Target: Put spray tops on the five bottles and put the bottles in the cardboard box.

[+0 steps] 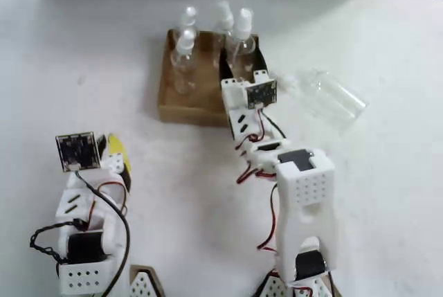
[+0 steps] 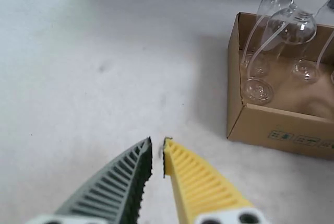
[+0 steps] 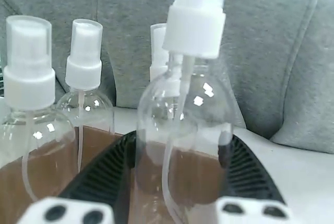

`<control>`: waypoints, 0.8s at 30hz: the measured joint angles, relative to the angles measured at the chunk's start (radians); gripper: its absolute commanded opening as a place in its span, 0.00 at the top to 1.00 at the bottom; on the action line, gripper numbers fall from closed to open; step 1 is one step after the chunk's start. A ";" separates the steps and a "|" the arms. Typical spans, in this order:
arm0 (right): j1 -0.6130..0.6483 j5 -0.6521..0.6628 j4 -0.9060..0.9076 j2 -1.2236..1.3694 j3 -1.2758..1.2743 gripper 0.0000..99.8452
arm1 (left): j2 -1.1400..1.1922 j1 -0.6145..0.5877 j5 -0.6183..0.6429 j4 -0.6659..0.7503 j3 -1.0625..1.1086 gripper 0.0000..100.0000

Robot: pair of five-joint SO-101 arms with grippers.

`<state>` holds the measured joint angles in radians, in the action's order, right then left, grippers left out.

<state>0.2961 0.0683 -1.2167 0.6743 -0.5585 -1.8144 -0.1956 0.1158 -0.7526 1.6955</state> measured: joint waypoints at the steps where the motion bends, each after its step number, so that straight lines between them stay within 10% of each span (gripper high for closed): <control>1: 0.000 0.000 0.000 0.000 0.000 0.89 | 0.000 0.000 0.000 0.000 0.000 0.94; 24: 0.017 0.000 0.005 0.002 0.000 0.79 | 0.000 0.000 0.000 0.000 0.000 0.94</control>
<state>0.3130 0.0683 -1.2121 0.6759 -0.5585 -1.8144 -0.1956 0.1158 -0.7526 1.6955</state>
